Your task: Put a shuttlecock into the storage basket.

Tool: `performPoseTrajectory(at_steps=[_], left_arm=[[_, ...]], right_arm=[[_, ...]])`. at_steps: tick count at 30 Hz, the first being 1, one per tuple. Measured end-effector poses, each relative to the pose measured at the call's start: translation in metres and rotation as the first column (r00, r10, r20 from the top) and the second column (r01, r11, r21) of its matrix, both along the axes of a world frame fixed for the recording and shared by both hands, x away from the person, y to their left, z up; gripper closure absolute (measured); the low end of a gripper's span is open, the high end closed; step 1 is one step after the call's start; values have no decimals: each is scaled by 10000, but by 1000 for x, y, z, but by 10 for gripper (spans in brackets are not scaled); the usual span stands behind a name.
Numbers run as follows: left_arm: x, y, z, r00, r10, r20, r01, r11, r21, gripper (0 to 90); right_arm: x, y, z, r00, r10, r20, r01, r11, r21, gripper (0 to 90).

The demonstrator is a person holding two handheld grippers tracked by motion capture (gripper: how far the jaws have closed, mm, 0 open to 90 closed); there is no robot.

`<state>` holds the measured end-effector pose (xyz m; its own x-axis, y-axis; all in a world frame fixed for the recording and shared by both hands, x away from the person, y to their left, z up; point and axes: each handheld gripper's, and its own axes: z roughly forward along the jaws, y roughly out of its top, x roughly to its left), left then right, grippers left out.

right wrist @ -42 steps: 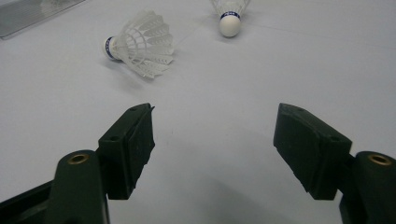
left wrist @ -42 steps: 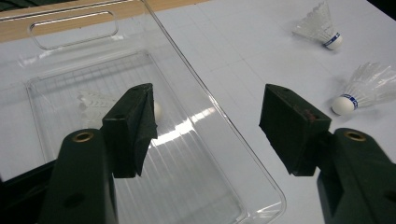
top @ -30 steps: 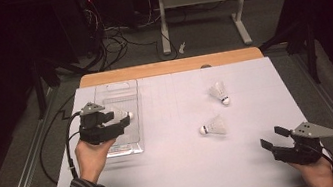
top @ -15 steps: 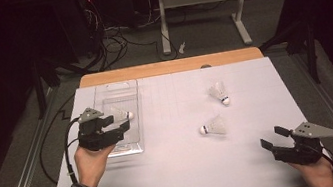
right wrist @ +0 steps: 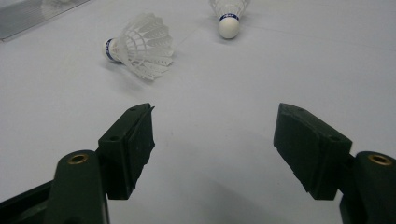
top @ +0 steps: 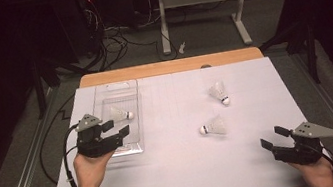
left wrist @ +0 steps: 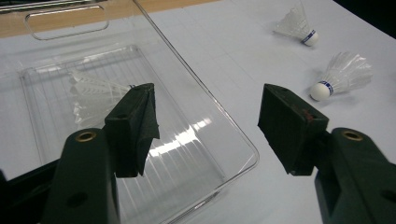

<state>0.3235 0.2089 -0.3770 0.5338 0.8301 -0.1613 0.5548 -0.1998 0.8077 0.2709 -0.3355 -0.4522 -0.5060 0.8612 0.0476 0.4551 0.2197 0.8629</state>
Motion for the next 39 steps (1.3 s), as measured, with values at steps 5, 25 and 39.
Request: performPoseTrajectory(at_steps=[5,25,39], left_arm=[[-3,1,-2,10000,-7,47,7,10000,-60,374],[-14,6,-13,10000,-43,9,43,9991,-413,372],[-20,2,-18,9997,-257,-28,255,9981,-558,372]], right_arm=[[0,0,0,10000,3,-2,-3,10000,21,292],[1,0,0,10000,-13,-7,13,10000,15,292],[1,-1,0,10000,-38,-15,38,10000,49,292]])
